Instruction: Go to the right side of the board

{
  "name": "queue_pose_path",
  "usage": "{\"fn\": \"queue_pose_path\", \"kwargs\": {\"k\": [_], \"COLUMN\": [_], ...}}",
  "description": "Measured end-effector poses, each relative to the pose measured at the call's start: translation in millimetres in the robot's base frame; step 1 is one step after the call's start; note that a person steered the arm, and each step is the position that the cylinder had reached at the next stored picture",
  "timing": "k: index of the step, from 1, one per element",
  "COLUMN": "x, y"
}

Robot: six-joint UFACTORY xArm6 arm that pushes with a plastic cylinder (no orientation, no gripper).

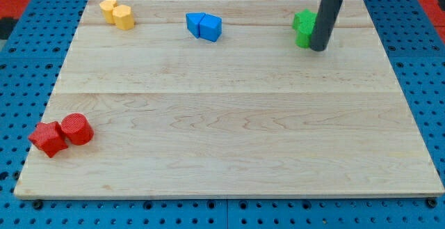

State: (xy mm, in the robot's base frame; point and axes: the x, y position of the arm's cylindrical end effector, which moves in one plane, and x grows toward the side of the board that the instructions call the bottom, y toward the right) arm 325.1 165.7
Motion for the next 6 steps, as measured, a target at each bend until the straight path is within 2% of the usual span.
{"fn": "queue_pose_path", "kwargs": {"k": [1, 3, 4, 5, 6], "x": [-39.8, -56.0, -83.8, -60.5, 8.5], "y": [-5.5, 14.3, 21.8, 55.1, 104.4]}}
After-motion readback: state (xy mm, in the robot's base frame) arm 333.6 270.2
